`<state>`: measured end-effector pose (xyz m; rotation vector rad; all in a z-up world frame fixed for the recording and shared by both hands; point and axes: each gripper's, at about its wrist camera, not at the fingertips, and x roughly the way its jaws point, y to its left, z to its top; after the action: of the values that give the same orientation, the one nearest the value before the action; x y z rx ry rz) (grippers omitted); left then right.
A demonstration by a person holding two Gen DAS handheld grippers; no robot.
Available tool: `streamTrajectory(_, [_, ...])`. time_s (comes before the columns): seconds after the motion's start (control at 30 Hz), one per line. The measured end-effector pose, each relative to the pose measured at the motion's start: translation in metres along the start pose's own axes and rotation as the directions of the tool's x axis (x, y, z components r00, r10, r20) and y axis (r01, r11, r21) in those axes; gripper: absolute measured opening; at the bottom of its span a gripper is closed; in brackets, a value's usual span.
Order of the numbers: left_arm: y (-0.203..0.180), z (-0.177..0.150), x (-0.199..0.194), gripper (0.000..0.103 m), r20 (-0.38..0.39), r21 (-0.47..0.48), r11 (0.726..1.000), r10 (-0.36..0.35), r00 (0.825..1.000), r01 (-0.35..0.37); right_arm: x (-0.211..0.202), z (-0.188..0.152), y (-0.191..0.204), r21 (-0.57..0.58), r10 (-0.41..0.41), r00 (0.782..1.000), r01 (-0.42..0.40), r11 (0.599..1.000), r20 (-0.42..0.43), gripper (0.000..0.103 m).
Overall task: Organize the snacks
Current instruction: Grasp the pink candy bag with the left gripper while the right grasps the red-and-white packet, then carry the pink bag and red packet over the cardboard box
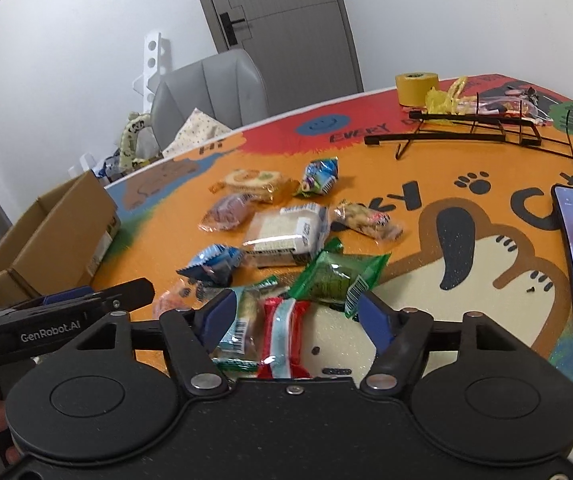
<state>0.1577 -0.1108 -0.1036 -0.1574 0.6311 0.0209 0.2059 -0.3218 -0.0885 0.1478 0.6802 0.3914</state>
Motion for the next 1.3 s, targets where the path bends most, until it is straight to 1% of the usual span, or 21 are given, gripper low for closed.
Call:
streamTrajectory(0.07, [-0.002, -0.002, 0.005, 0.078, -0.021, 0.012, 1.000, 0.003, 1.000, -0.003, 0.003, -0.001, 0.000, 0.002, 0.003, 1.000, -0.003, 1.000, -0.009, 0.066])
streamTrajectory(0.1, [-0.003, -0.004, 0.007, 0.076, -0.029, 0.019, 1.000, 0.006, 1.000, -0.005, 0.005, -0.002, 0.001, 0.000, 0.004, 1.000, -0.004, 1.000, -0.016, 0.064])
streamTrajectory(0.13, [-0.004, -0.005, 0.010, 0.071, -0.041, 0.021, 1.000, 0.011, 0.999, -0.010, 0.007, -0.003, 0.002, -0.002, 0.004, 1.000, -0.004, 1.000, -0.019, 0.062])
streamTrajectory(0.17, [-0.004, -0.006, 0.012, 0.069, -0.048, 0.018, 1.000, 0.005, 0.999, -0.004, 0.009, -0.004, 0.002, -0.002, 0.003, 1.000, -0.003, 1.000, -0.024, 0.061])
streamTrajectory(0.27, [-0.005, -0.009, 0.016, 0.065, -0.071, 0.029, 1.000, 0.008, 0.997, -0.006, 0.015, -0.006, 0.004, -0.009, -0.001, 0.999, 0.000, 1.000, -0.049, 0.055])
streamTrajectory(0.33, [-0.007, -0.012, 0.016, 0.065, -0.070, 0.050, 0.999, 0.014, 0.997, -0.011, 0.019, -0.009, 0.004, -0.019, -0.011, 0.998, 0.009, 1.000, -0.069, 0.053])
streamTrajectory(0.4, [-0.008, -0.014, 0.015, 0.065, -0.069, 0.067, 0.998, 0.016, 0.998, -0.011, 0.019, -0.010, 0.004, -0.026, -0.005, 0.998, 0.003, 1.000, -0.064, 0.053])
streamTrajectory(0.43, [-0.008, -0.014, 0.015, 0.064, -0.069, 0.070, 0.997, 0.015, 0.997, -0.011, 0.019, -0.010, 0.004, -0.025, -0.004, 0.998, 0.002, 1.000, -0.066, 0.050])
streamTrajectory(0.47, [-0.007, -0.014, 0.015, 0.059, -0.068, 0.070, 0.998, 0.016, 0.998, -0.011, 0.018, -0.010, 0.003, -0.026, -0.007, 0.998, 0.006, 1.000, -0.067, 0.047])
streamTrajectory(0.5, [-0.006, -0.014, 0.014, 0.057, -0.065, 0.067, 0.998, 0.020, 0.998, -0.015, 0.018, -0.010, 0.003, -0.030, -0.016, 0.997, 0.014, 0.999, -0.070, 0.040])
streamTrajectory(0.53, [-0.004, -0.013, 0.014, 0.050, -0.064, 0.063, 0.998, 0.022, 0.998, -0.018, 0.019, -0.009, 0.003, -0.038, -0.024, 0.997, 0.022, 0.999, -0.070, 0.033])
streamTrajectory(0.57, [-0.002, -0.013, 0.013, 0.044, -0.060, 0.059, 0.998, 0.025, 0.998, -0.022, 0.019, -0.010, 0.004, -0.049, -0.035, 0.997, 0.032, 0.998, -0.069, 0.030])
streamTrajectory(0.63, [0.000, -0.013, 0.013, 0.039, -0.058, 0.057, 0.998, 0.025, 0.998, -0.022, 0.018, -0.011, 0.003, -0.054, -0.033, 0.997, 0.029, 0.998, -0.070, 0.020])
streamTrajectory(0.7, [0.002, -0.013, 0.012, 0.032, -0.058, 0.055, 0.998, 0.018, 0.998, -0.014, 0.018, -0.012, 0.002, -0.051, -0.027, 0.997, 0.024, 0.998, -0.072, 0.019])
streamTrajectory(0.73, [0.002, -0.013, 0.012, 0.025, -0.059, 0.056, 0.998, 0.012, 0.998, -0.009, 0.017, -0.012, 0.002, -0.050, -0.026, 0.997, 0.023, 0.998, -0.072, 0.019])
streamTrajectory(0.77, [0.002, -0.013, 0.011, 0.023, -0.060, 0.055, 0.998, 0.004, 0.998, -0.001, 0.017, -0.012, 0.003, -0.050, -0.024, 0.997, 0.020, 0.999, -0.073, 0.018])
streamTrajectory(0.93, [0.007, -0.012, 0.005, 0.019, -0.047, 0.030, 0.999, -0.015, 0.999, 0.016, 0.013, -0.011, 0.012, -0.058, -0.002, 0.998, -0.002, 0.998, -0.064, 0.018])
streamTrajectory(1.0, [0.012, -0.007, 0.000, 0.019, -0.039, -0.003, 0.999, -0.042, 0.998, 0.042, 0.011, -0.008, 0.017, -0.062, 0.003, 0.999, -0.007, 0.998, -0.054, 0.018])
streamTrajectory(1.1, [0.014, 0.001, -0.010, 0.019, 0.002, 0.002, 0.999, -0.037, 0.999, 0.037, 0.009, -0.002, 0.023, -0.066, 0.015, 0.999, -0.017, 0.998, -0.035, 0.018])
streamTrajectory(1.17, [0.019, 0.008, -0.016, 0.019, 0.018, -0.016, 0.999, -0.044, 0.999, 0.045, 0.007, 0.002, 0.028, -0.073, 0.019, 1.000, -0.020, 0.997, -0.022, 0.018])
streamTrajectory(1.3, [0.027, 0.021, -0.027, 0.019, 0.061, -0.021, 0.999, -0.031, 0.998, 0.033, 0.004, 0.011, 0.038, -0.077, 0.044, 0.999, -0.044, 0.996, -0.001, 0.018])
